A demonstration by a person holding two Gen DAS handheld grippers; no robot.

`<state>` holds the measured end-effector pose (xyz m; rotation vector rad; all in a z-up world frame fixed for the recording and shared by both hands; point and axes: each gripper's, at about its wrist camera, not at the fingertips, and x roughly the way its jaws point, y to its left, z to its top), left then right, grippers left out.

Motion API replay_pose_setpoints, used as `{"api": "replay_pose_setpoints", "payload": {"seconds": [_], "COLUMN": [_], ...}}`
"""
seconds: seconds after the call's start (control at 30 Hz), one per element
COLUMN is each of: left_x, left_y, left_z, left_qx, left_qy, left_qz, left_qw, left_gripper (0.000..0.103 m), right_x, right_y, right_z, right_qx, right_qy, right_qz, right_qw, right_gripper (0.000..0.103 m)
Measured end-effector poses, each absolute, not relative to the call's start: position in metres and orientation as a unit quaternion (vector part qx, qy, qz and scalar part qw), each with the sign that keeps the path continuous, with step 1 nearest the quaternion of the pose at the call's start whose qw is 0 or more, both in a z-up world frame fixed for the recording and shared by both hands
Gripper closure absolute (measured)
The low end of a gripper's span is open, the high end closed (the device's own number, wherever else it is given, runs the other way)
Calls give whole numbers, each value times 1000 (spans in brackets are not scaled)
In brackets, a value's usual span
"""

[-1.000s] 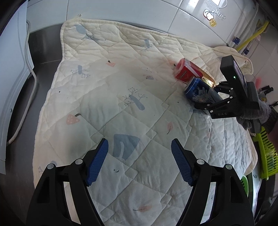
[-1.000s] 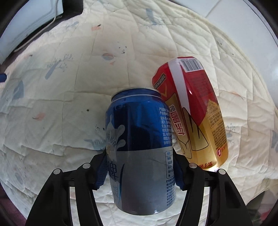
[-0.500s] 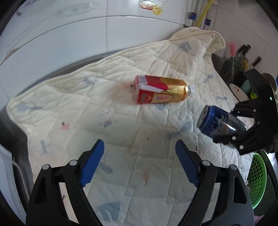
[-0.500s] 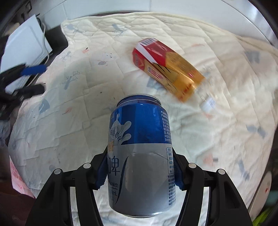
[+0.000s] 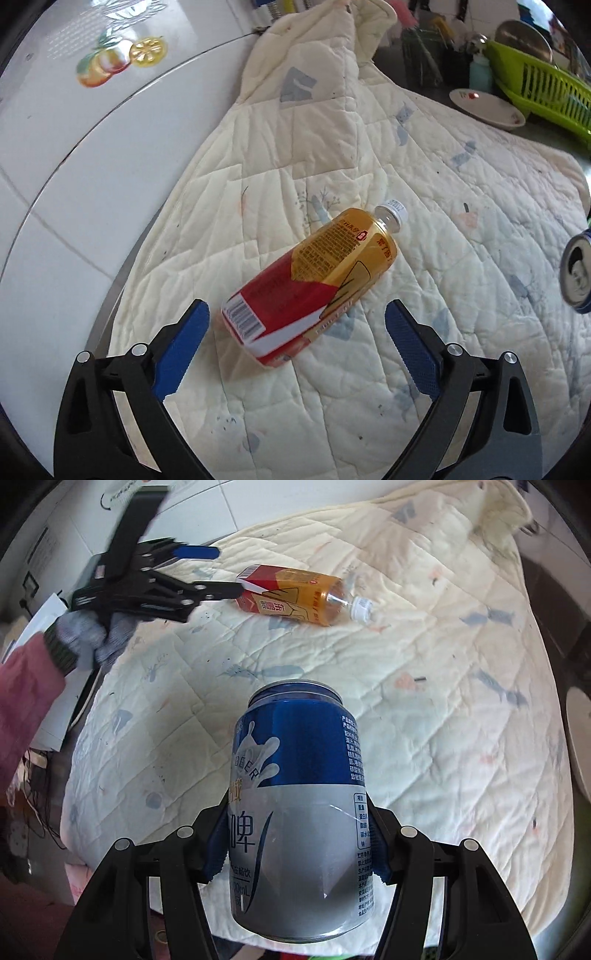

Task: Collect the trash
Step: 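Grasp the orange-and-red drink bottle with left tool while right tool lifts the can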

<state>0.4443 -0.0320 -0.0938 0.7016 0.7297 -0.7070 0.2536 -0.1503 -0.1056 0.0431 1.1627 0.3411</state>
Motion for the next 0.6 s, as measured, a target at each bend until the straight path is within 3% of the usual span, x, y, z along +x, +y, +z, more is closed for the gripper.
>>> {"api": "replay_pose_setpoints", "payload": {"seconds": [0.6], "left_x": [479], "left_y": [-86], "left_z": [-157], "left_qx": [485], "left_qy": [361], "left_qz": [-360], "left_qw": [710], "left_gripper": [10], "right_x": [201], "right_y": [-181], "right_z": [-107], "right_qx": [80], "right_qy": [563], "right_qz": [103], "right_qw": [816], "right_gripper": [44]}}
